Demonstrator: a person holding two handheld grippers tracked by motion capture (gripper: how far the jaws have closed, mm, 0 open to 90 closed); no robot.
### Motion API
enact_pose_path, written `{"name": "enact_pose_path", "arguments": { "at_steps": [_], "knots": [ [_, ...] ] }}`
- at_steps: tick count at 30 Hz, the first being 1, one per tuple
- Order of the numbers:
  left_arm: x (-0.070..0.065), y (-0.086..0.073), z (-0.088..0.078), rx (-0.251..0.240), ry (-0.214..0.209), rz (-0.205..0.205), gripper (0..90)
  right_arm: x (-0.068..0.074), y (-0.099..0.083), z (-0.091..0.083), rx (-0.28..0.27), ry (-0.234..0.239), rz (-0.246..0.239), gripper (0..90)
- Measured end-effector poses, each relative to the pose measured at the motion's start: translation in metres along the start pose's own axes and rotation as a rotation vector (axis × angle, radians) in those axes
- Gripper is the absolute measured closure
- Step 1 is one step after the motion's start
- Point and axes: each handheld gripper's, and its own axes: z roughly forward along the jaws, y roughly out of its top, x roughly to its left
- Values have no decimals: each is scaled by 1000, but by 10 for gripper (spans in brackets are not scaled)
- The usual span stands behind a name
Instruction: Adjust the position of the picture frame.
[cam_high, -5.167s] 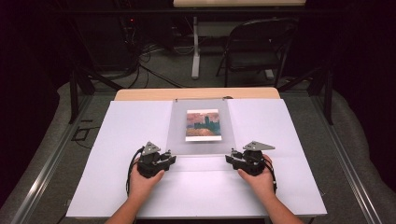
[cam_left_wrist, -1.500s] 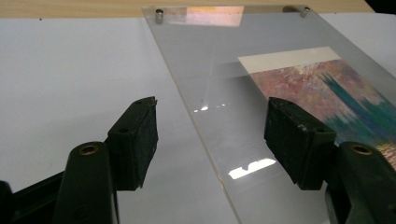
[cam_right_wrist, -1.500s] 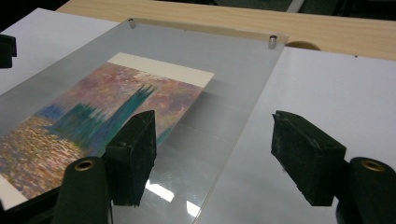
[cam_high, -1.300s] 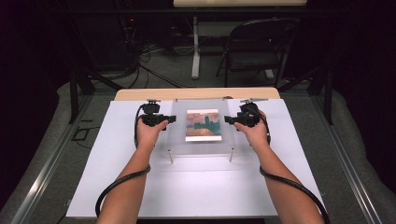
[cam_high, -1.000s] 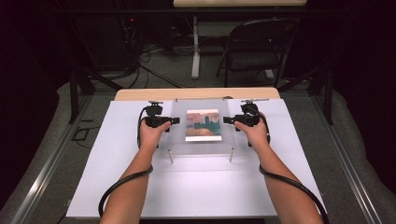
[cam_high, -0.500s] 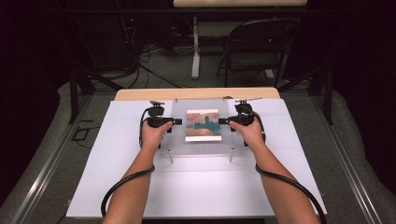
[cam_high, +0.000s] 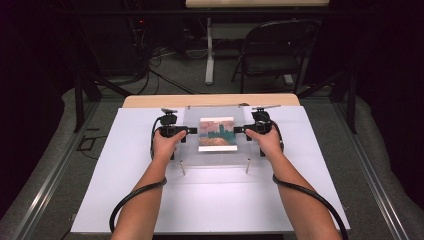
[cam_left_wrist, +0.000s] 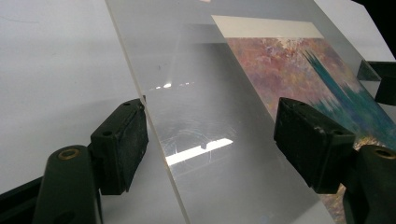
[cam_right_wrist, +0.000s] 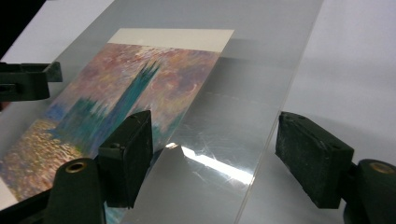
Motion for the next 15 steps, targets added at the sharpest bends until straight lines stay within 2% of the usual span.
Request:
{"name": "enact_pose_path", "arguments": {
  "at_steps": [2,8,15],
  "knots": [
    [0,0,0,2,-3,-4,262,0,0,1,11,17,16,266],
    [0,0,1,12,-20,-28,261,2,0,4,7,8,18,246],
    [-1,0,1,19,-17,-38,260,3,0,3,7,2,17,246]
  ]
}}
